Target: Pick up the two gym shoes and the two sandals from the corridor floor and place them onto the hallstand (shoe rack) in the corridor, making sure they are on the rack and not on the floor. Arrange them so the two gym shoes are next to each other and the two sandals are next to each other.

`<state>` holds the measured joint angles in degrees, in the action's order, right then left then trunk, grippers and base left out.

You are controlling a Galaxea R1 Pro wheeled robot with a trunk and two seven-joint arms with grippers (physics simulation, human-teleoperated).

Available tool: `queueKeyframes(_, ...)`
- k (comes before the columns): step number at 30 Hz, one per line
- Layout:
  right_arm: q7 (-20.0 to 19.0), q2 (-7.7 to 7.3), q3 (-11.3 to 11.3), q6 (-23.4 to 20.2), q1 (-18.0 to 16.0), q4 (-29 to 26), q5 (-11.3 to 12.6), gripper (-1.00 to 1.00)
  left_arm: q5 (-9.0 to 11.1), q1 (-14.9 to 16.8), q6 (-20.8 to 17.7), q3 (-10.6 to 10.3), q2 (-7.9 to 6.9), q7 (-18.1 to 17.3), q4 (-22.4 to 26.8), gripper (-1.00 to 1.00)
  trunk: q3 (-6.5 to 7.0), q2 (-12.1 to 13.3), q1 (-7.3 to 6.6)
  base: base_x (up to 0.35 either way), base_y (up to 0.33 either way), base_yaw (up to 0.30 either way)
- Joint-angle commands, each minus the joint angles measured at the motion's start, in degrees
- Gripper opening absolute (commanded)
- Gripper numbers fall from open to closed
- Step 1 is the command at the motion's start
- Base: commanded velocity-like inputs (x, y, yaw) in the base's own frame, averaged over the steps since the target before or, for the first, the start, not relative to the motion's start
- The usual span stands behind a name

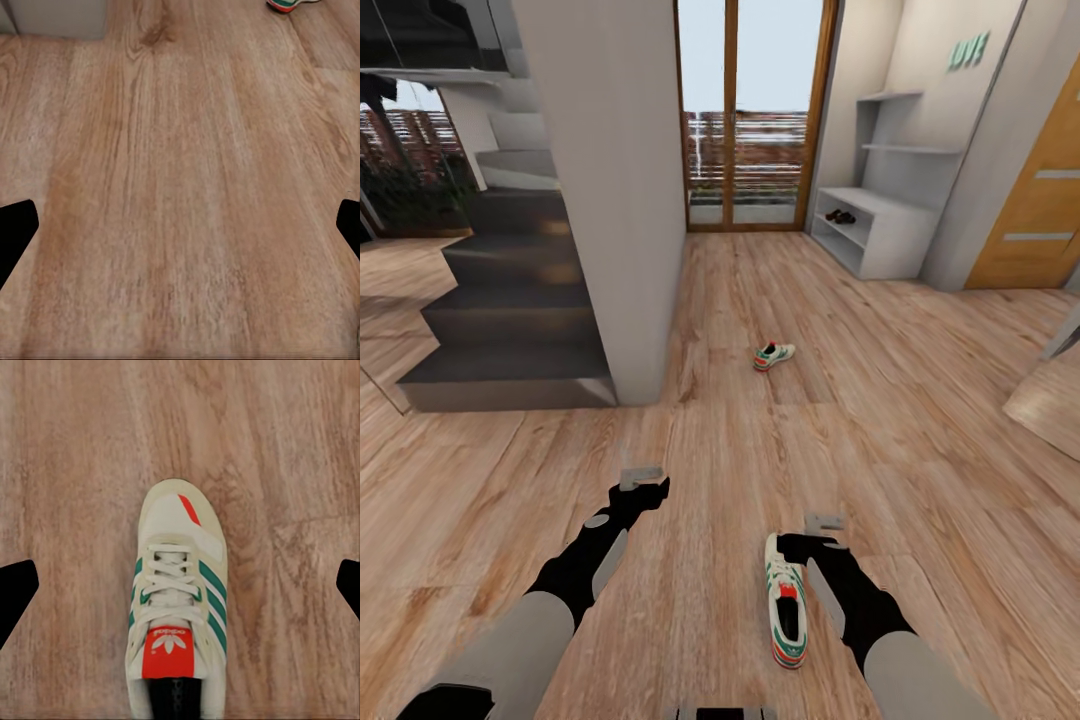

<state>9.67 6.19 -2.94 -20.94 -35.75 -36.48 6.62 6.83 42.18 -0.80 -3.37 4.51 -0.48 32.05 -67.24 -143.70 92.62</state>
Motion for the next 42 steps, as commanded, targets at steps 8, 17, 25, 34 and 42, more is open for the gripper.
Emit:
queueKeyframes(8, 0.58, 0.02, -0.31, 4.29, -0.02, 3.72, 0.53, 1.0, 0.57, 0.03, -0.08, -0.14, -0.02, -0.05, 0.03, 1.0, -2.58, -0.13, 0.19, 0.0, 0.0, 0.0)
queueKeyframes(17, 0.61, 0.01, -0.35, 7.15, -0.02, 4.28, 0.5, 1.0, 0.56, 0.01, -0.08, -0.14, -0.02, -0.05, -0.03, 1.0, -5.42, -0.25, 0.42, 0.0, 0.0, 0.0)
queueKeyframes(25, 0.62, 0.04, -0.39, 7.3, -0.02, 4.25, 0.5, 1.0, 0.56, 0.02, -0.08, -0.14, -0.02, -0.03, -0.05, 1.0, -7.87, -0.36, 0.63, 0.0, 0.0, 0.0)
queueKeyframes(34, 0.62, 0.0, -0.4, 7.32, -0.02, 4.23, 0.5, 1.0, 0.56, 0.05, -0.08, -0.1, -0.02, 0.03, 0.02, 1.0, -8.03, -0.36, 0.63, 0.0, 0.0, 0.0)
queueKeyframes(42, 0.62, -0.02, -0.4, 7.32, -0.02, 4.23, 0.5, 1.0, 0.56, 0.02, -0.08, -0.13, -0.02, -0.03, -0.01, 1.0, -8.04, -0.36, 0.63, -0.071, 0.03, 0.0)
